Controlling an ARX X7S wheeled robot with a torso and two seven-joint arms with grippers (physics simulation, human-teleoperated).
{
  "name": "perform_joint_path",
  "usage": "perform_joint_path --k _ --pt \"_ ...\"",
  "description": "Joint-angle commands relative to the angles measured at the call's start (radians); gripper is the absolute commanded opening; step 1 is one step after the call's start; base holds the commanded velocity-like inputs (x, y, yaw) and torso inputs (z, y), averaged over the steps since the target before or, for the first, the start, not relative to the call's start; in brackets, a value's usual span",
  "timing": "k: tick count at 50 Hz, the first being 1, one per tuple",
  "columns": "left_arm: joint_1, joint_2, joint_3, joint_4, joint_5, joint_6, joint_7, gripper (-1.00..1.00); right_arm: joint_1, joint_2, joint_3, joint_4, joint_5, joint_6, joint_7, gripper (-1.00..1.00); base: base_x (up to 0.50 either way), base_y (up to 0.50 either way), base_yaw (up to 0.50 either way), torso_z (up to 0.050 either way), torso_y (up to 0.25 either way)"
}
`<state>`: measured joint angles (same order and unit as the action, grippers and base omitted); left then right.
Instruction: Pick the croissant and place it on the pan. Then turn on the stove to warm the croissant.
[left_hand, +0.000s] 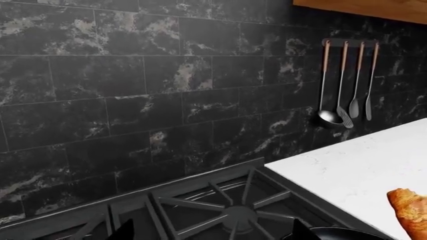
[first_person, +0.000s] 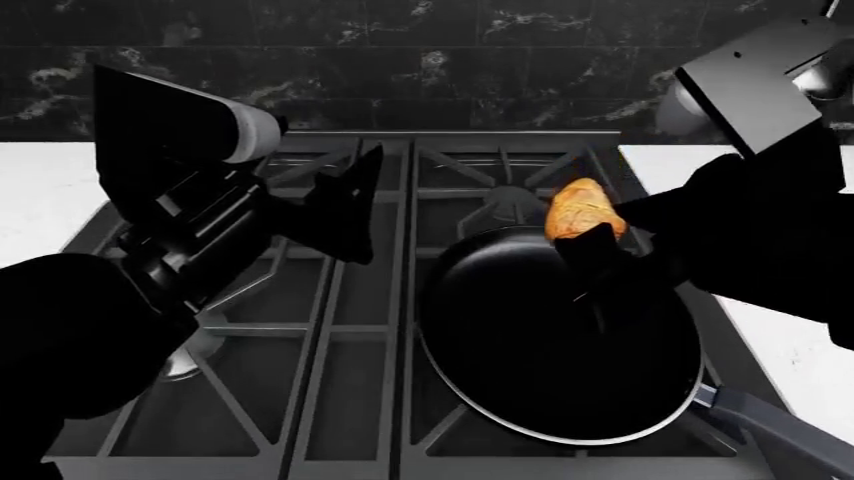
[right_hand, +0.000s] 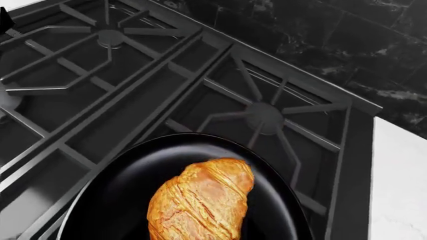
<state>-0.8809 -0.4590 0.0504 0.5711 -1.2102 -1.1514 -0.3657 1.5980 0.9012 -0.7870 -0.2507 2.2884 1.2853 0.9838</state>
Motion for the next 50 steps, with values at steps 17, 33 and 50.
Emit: perform_joint_path --k 17,33,50 --pt "-0.003 -0.007 0.031 -0.010 0.013 0.013 0.002 1.00 -0.178 -0.014 0.029 0.003 -0.157 -0.014 -0.141 -1.00 0.00 0.00 0.00 0.000 0.000" --pt "-0.008 -0.009 0.044 -0.019 0.021 0.028 0.011 1.00 -0.210 -0.007 0.008 0.003 -0.159 -0.018 -0.149 -1.00 0.00 0.00 0.00 0.000 0.000" --pt "-0.003 -0.012 0.055 -0.027 0.027 0.040 0.012 1.00 -0.228 -0.006 -0.020 0.022 -0.172 -0.006 -0.161 -1.00 0.00 0.00 0.00 0.000 0.000"
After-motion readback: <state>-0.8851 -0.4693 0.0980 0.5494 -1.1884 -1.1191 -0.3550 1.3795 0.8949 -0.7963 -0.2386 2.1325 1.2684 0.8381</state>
